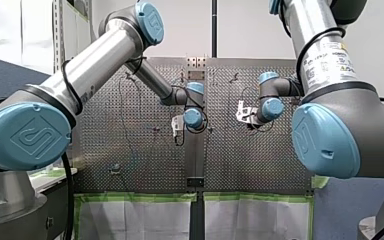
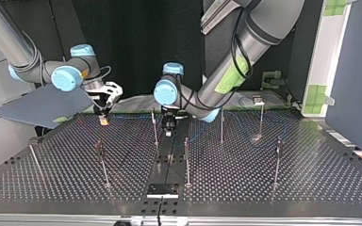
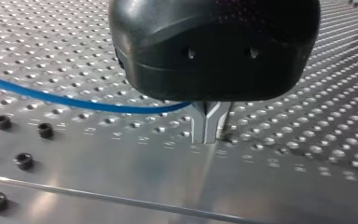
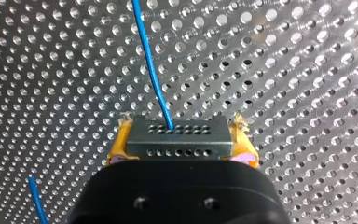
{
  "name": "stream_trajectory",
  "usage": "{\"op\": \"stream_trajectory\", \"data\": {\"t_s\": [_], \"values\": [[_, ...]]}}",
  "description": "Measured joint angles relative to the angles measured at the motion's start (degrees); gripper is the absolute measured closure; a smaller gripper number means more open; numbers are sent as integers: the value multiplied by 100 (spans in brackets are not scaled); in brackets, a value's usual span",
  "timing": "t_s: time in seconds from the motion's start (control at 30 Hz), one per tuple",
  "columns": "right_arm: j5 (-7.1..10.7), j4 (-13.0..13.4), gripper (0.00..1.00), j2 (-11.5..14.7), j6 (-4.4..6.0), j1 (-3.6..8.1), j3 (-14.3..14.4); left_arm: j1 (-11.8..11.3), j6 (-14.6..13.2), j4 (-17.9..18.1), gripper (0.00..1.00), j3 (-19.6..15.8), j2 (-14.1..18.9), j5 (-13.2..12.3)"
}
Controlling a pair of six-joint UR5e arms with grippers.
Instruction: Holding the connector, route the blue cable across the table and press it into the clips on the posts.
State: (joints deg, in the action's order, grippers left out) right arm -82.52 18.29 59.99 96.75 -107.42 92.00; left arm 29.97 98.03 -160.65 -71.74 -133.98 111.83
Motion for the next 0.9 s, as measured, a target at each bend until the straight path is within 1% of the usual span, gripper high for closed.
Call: {"op": "stream_trajectory", "data": {"t_s": [0.13, 0.17, 0.2, 0.23, 0.3, 0.33, 0.37, 0.4, 0.43, 0.47, 0.5, 0.53, 0.57, 0.63, 0.67, 0.7, 0.73, 0.77, 0.8, 0.83, 0.9], "values": [[45, 0, 100, 0, -12, 50, -9, -4, 1, -39, 100, 55, 1, 1], [54, -1, 100, 0, -15, 59, -9, -4, 4, -46, 92, 59, 0, 1], [61, -2, 100, 0, -17, 66, -11, -5, 6, -55, 89, 62, 1, 1], [67, -4, 100, 0, -21, 73, -11, -6, 10, -62, 89, 64, 1, 1], [74, -6, 100, 1, -23, 83, -11, -5, 17, -81, 79, 64, 1, 1], [79, -7, 100, 0, -24, 90, -12, -3, 19, -91, 79, 64, 1, 1], [83, -9, 100, 0, -26, 94, -12, -1, 20, -105, 74, 65, 1, 1], [86, -11, 100, 0, -27, 99, -12, 1, 21, -126, 66, 65, 1, 1], [90, -13, 100, 0, -28, 104, -13, 2, 21, -145, 66, 65, 1, 1], [91, -14, 100, 1, -29, 107, -13, 4, 21, -163, 60, 64, 1, 1], [92, -15, 100, 1, -31, 110, -12, 7, 21, -186, 53, 62, 1, 1], [93, -16, 100, 1, -34, 113, -13, 7, 20, -203, 53, 59, 1, 1], [94, -16, 100, 0, -35, 115, -14, 9, 18, -220, 46, 56, 1, 3], [95, -20, 100, 0, -38, 116, -17, 11, 10, -259, 46, 52, 0, 7], [95, -22, 100, 1, -38, 117, -20, 13, 7, -273, 36, 52, -1, 10], [95, -26, 100, 0, -39, 118, -22, 16, 3, -293, 32, 51, -1, 21], [95, -29, 100, 1, -39, 118, -25, 16, 1, -307, 32, 51, 0, 37], [95, -30, 100, 0, -39, 119, -25, 17, 0, -320, 27, 50, 0, 57], [95, -32, 100, 1, -40, 119, -26, 20, -1, -340, 18, 50, 0, 84], [95, -33, 100, 0, -40, 120, -26, 25, -2, -360, 18, 49, 0, 102], [95, -35, 100, 1, -40, 120, -27, 36, -4, -413, 0, 49, 0, 126]]}}
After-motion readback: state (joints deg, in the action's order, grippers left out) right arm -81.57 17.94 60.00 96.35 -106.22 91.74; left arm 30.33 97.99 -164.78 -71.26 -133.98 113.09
